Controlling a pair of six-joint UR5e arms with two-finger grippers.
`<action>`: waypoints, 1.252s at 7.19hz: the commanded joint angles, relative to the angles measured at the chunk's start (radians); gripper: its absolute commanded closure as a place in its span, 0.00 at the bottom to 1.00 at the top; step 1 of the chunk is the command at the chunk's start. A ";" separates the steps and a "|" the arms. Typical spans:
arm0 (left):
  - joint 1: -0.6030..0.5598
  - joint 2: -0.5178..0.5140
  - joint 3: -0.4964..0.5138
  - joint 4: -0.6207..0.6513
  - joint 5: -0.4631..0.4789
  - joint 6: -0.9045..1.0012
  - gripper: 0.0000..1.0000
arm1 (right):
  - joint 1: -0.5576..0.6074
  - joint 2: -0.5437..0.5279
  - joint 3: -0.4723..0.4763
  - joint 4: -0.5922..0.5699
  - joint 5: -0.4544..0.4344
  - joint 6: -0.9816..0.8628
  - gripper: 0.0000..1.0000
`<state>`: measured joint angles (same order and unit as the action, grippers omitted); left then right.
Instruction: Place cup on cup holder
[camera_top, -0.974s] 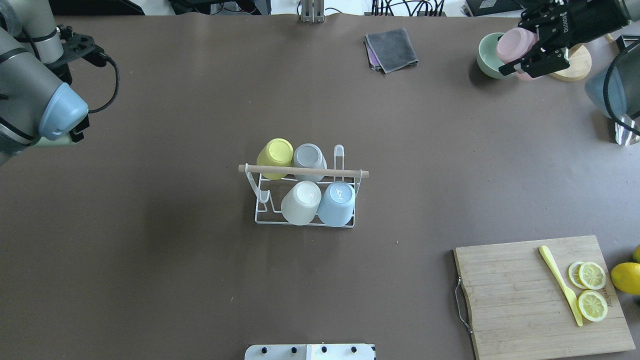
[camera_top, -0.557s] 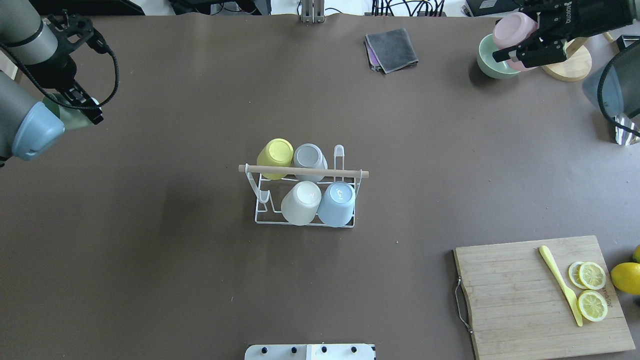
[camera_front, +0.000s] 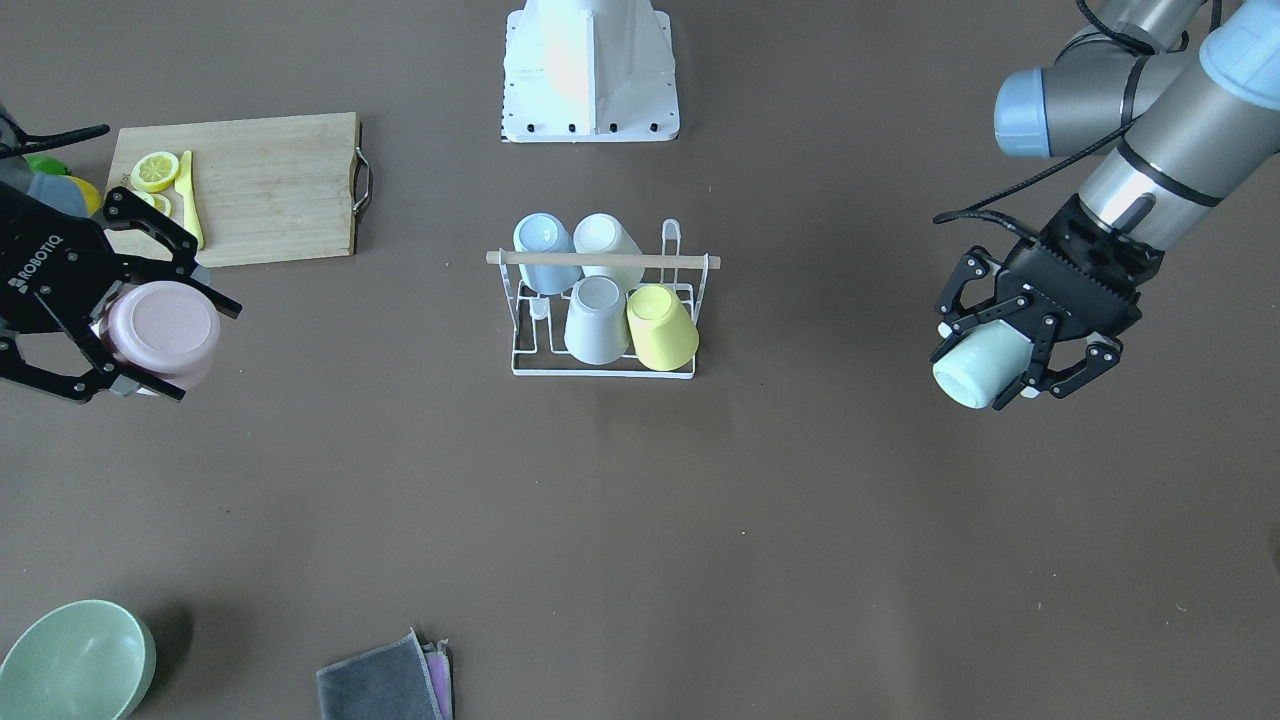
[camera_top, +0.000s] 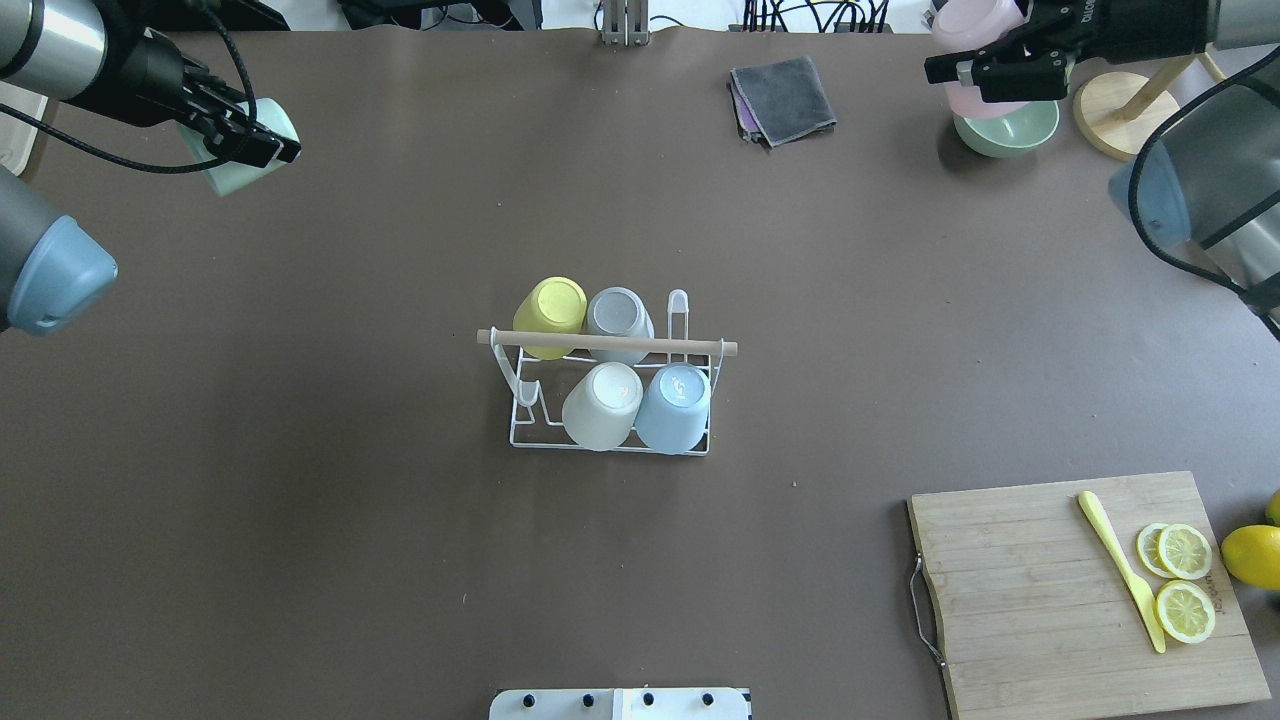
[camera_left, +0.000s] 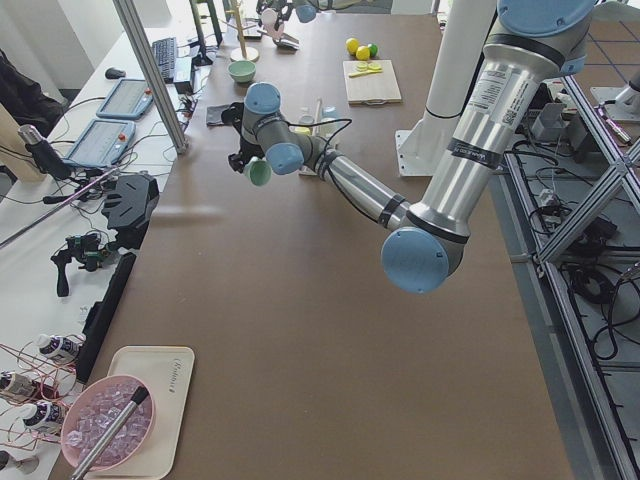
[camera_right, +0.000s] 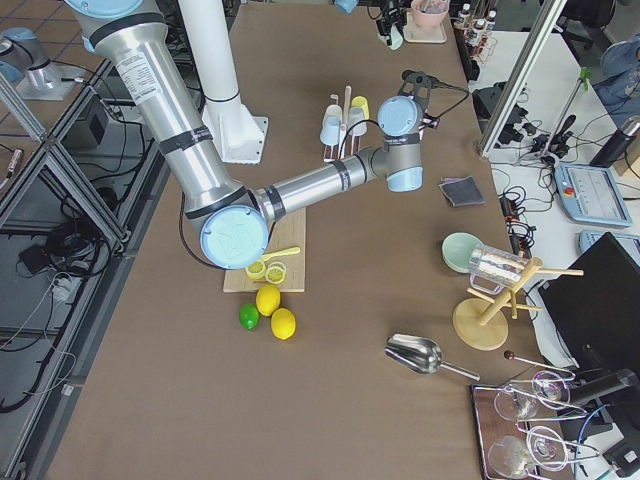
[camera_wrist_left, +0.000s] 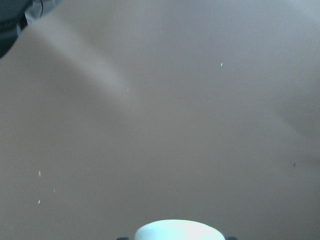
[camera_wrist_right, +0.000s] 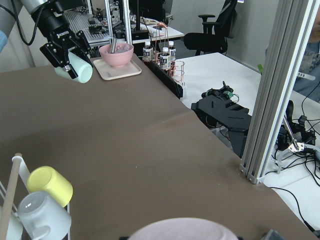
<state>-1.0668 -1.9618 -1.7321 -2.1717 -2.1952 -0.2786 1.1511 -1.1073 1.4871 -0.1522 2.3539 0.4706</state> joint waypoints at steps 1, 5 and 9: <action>0.005 0.003 0.003 -0.321 0.009 -0.138 1.00 | -0.103 0.009 0.002 0.103 -0.160 0.147 1.00; 0.254 0.046 -0.007 -0.788 0.445 -0.260 1.00 | -0.282 0.035 0.005 0.241 -0.347 0.260 1.00; 0.555 0.077 -0.015 -1.054 0.936 -0.144 1.00 | -0.404 0.066 0.001 0.255 -0.409 0.173 1.00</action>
<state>-0.6151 -1.8876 -1.7466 -3.1558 -1.4187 -0.4932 0.7750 -1.0436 1.4936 0.1027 1.9552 0.6938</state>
